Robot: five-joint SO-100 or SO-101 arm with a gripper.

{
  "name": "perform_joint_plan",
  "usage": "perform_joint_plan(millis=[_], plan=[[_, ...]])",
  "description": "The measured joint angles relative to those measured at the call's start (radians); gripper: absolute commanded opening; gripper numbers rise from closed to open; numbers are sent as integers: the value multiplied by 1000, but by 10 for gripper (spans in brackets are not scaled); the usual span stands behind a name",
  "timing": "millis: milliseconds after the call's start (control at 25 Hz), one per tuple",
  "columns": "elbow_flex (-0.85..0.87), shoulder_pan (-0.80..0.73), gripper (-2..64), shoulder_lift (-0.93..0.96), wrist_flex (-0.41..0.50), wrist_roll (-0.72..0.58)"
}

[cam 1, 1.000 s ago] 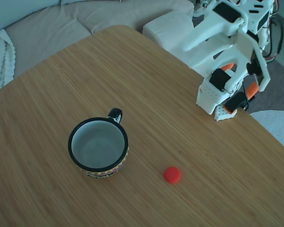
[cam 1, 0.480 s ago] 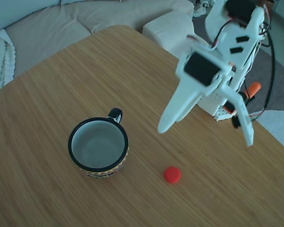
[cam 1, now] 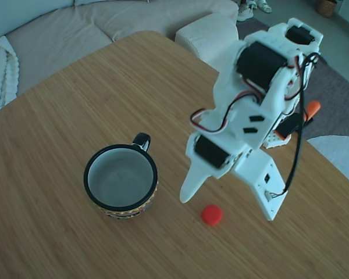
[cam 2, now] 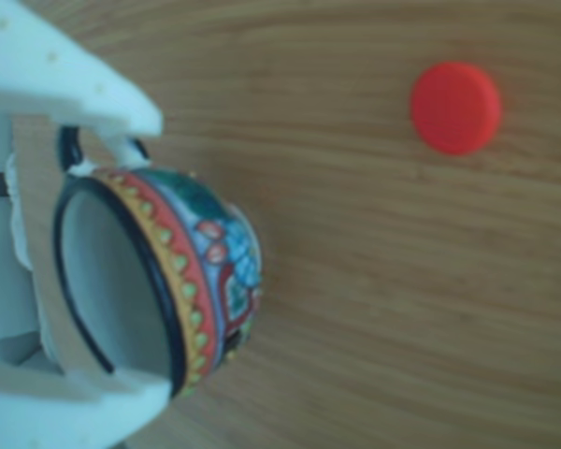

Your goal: Grasp a red cap and put it in the cup.

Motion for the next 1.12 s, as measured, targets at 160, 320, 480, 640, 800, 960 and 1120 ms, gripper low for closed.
perform_joint_plan(millis=[160,320,480,640,800,960,1120], plan=[[-32,0,307,-71,0,0],[-32,-8,307,-123,0,-44],[-32,-14,307,-169,-2,-74],[-32,-11,307,-229,-9,-133],[-32,-14,307,-270,-11,-207],[-32,-34,307,-290,-12,-247],[-72,-23,307,-359,-12,-244]])
